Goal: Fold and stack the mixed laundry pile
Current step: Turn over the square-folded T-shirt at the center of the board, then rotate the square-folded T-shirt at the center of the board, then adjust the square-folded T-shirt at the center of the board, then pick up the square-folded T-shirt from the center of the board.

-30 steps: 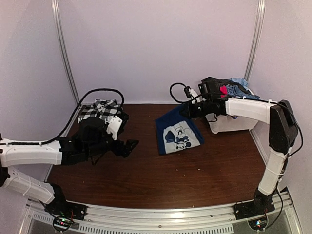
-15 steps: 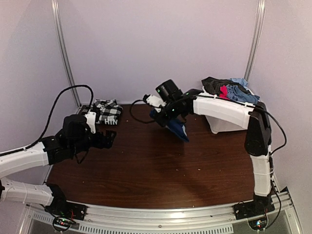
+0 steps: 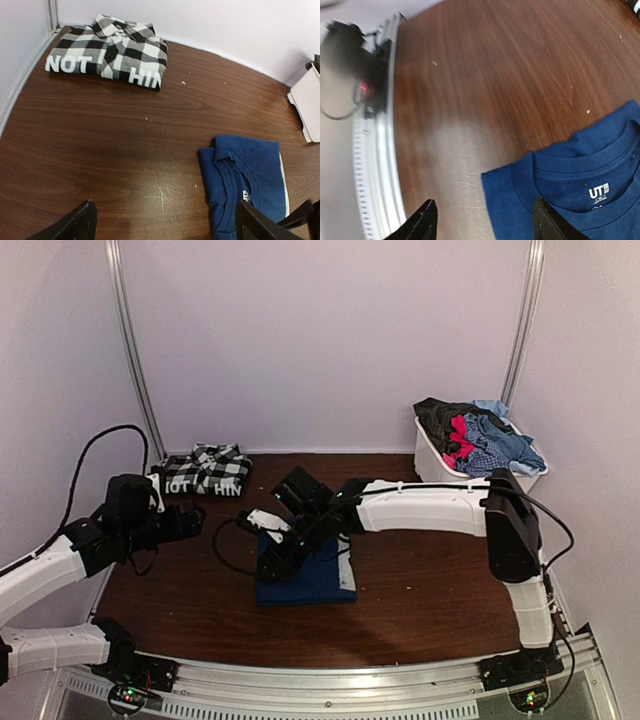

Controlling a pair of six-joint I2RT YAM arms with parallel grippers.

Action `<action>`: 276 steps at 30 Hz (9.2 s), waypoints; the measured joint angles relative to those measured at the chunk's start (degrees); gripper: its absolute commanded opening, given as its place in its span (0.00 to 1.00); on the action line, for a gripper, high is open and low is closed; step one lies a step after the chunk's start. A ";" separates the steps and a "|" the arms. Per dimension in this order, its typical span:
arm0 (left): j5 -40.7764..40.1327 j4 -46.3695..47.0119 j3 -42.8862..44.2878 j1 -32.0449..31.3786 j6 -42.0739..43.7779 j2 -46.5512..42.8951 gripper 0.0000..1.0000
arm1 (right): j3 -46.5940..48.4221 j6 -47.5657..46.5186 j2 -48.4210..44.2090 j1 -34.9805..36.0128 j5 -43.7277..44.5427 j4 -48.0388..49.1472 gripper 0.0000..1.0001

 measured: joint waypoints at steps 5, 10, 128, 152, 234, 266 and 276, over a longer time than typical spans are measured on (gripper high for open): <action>6.84 1.64 -3.67 0.00 0.07 1.79 0.88 | -4.76 2.49 -9.68 -7.26 -13.64 7.15 0.61; 14.45 4.76 -5.70 -3.02 0.92 5.05 0.81 | -3.37 4.55 -8.46 -19.30 -16.00 11.76 0.51; 28.02 14.73 9.90 -0.07 9.25 45.59 0.41 | -25.18 6.67 -6.54 -20.74 -10.82 4.09 0.00; 27.04 13.49 10.91 -0.04 9.92 44.65 0.34 | -22.03 5.97 -8.22 -20.72 -8.81 0.55 0.00; 32.92 10.69 -5.35 17.86 -3.04 18.45 0.68 | 13.64 -9.60 15.30 10.54 11.93 -0.37 0.46; 44.74 34.27 -15.67 15.41 -19.45 20.20 0.98 | -0.09 -9.01 3.23 4.59 21.88 12.66 0.00; 43.87 42.49 -8.55 7.52 -26.29 35.36 0.98 | 0.66 -9.01 3.32 5.03 19.98 12.85 0.00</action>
